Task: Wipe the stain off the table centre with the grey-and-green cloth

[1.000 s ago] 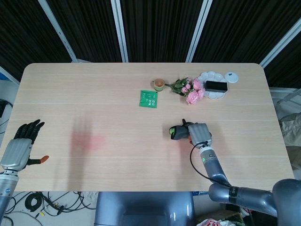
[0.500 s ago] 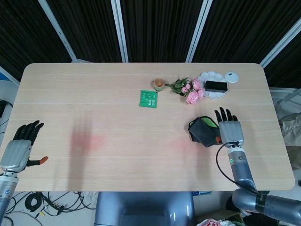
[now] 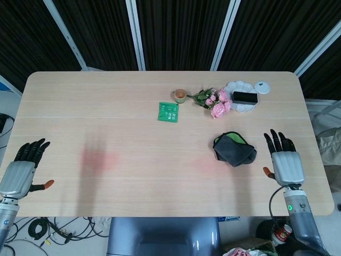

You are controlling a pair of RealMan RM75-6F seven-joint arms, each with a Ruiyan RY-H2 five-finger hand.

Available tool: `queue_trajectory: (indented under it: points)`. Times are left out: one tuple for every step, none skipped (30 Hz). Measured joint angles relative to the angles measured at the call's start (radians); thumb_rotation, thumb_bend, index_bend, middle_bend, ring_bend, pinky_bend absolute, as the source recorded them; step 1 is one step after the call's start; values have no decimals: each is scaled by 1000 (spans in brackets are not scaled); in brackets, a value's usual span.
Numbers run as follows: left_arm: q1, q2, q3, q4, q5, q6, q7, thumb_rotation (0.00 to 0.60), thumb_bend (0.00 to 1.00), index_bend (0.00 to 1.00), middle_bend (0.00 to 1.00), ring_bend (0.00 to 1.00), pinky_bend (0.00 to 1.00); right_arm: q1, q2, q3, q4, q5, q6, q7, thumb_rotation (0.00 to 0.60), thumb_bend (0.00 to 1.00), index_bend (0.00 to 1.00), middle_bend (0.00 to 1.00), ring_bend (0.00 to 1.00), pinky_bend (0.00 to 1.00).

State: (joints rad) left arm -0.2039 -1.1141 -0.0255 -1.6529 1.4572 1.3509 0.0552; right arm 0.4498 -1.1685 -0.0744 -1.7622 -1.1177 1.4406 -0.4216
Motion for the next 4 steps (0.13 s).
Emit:
queue_trajectory:
  points:
    - [1, -1, 1, 1, 2, 3, 1, 600, 0, 0, 0, 0, 0, -21, 8, -14, 4, -43, 28, 20, 600, 3, 0, 0, 0, 141]
    - [2, -2, 1, 2, 4, 5, 2, 600, 0, 0, 0, 0, 0, -43, 15, -28, 8, -84, 57, 41, 600, 3, 0, 0, 0, 141]
    - [3, -4, 1, 5, 6, 8, 4, 600, 0, 0, 0, 0, 0, -73, 24, -47, 17, -134, 97, 67, 600, 3, 0, 0, 0, 141]
    - [4, -4, 1, 5, 7, 9, 5, 600, 0, 0, 0, 0, 0, -97, 30, -60, 25, -168, 126, 86, 600, 3, 0, 0, 0, 141]
